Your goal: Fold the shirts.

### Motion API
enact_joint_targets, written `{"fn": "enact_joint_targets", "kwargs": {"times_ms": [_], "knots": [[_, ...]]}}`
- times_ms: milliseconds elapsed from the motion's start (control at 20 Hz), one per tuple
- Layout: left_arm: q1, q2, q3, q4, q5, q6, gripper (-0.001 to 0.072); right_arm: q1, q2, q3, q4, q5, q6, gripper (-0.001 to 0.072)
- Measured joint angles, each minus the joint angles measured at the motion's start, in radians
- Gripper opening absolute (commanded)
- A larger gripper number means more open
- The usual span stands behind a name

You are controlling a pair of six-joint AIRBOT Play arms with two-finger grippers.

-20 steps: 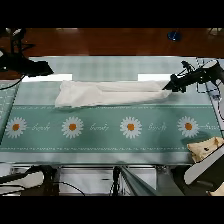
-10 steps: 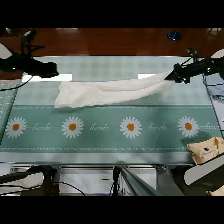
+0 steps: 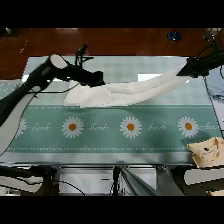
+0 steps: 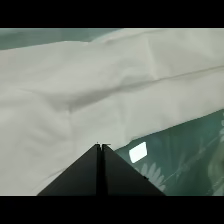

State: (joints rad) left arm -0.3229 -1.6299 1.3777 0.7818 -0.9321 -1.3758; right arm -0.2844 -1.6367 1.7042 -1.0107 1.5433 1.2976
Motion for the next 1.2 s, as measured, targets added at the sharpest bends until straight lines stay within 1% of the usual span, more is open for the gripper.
{"fn": "enact_joint_targets", "kwargs": {"times_ms": [200,700,950,1200], "knots": [[-0.108,-0.068,0.000,-0.088,0.069,-0.043,0.0026,0.000,0.066,0.000,-0.018,0.042,-0.001,0.0024],[-0.289,-0.182,0.051,-0.160,0.176,-0.207,0.0026,0.000,0.261,0.000,-0.031,0.079,-0.003,0.0024],[-0.376,-0.272,0.121,-0.253,0.228,-0.250,0.0026,0.000,0.305,0.000,-0.027,0.106,-0.003,0.0024],[-0.430,-0.366,0.200,-0.280,0.240,-0.307,0.0025,0.000,0.338,0.000,-0.014,0.109,-0.003,0.0024]]}}
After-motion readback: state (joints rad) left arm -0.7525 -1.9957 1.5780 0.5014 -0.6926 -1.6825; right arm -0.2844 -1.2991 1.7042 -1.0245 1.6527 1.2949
